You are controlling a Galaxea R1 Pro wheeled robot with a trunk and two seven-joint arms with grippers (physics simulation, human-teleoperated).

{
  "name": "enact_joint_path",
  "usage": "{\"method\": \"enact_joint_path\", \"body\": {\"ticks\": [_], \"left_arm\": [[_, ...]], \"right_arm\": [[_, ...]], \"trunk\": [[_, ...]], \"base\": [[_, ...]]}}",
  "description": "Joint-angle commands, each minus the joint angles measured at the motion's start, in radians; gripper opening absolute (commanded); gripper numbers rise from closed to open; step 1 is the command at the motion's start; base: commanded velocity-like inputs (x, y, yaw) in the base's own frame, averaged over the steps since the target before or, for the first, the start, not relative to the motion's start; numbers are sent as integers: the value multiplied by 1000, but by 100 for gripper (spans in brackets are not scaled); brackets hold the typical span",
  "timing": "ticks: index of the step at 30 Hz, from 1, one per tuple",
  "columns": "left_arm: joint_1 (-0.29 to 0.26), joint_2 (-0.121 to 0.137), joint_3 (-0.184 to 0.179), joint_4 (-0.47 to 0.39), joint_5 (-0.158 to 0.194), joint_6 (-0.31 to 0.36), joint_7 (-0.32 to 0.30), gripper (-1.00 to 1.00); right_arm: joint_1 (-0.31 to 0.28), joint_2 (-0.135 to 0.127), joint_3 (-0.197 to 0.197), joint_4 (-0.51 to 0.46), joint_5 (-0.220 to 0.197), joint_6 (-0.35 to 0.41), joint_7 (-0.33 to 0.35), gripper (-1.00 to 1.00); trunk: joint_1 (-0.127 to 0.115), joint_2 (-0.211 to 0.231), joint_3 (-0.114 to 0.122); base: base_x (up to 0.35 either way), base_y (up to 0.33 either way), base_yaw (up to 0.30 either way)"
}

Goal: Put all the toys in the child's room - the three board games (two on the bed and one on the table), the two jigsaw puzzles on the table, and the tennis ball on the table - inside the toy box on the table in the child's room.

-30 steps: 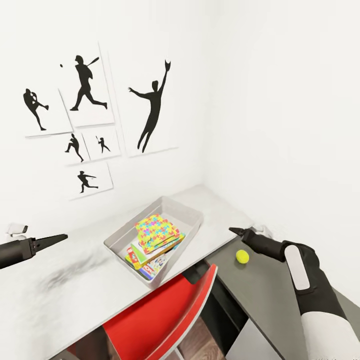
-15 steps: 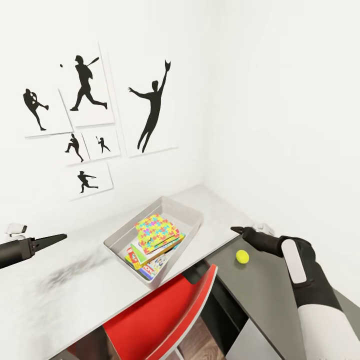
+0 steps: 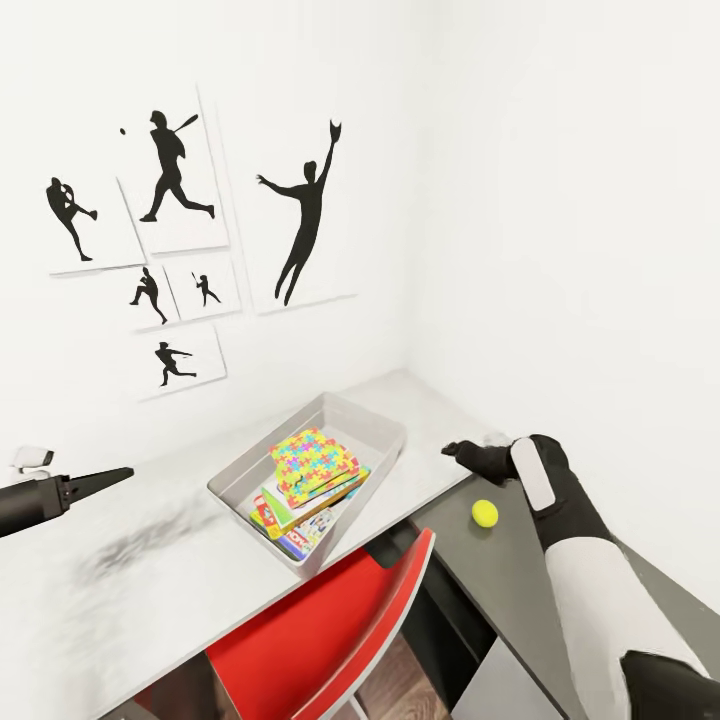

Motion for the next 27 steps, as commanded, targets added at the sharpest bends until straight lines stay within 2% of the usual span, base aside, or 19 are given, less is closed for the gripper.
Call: {"method": "enact_joint_path", "body": {"ticks": [1,5,7,11,13,18,27], "left_arm": [[-1,1,1,0,-4,11,-6,100],[-1,7,3,1,9,16,-6,100],[-1,9,2,2,36,26,-6,100],[-1,10,-7,11,95,58,-6,100],[-1,11,-9,28,107,65,-6,100],[-2,18,-7,64,119,69,-6,100],[-1,33,-9,79,122,65,-6,100]], "right_arm": [[-15,4,0,18,-9,3,-27,100],[-78,16,3,111,-7,-6,-125,100],[-101,18,3,149,-8,-16,-159,100],[-129,18,3,189,-9,-24,-187,100],[-134,18,4,196,-10,-25,-192,100],[-138,16,5,196,-10,-25,-194,100],[-138,8,5,196,-9,-27,-195,100]], "trunk": [[1,-2,-2],[1,-2,-2],[1,-2,-2],[1,-2,-2],[1,-2,-2],[1,-2,-2],[1,-2,-2]], "base": [[0,0,0],[0,0,0],[0,0,0],[0,0,0],[0,0,0],[0,0,0],[0,0,0]]}}
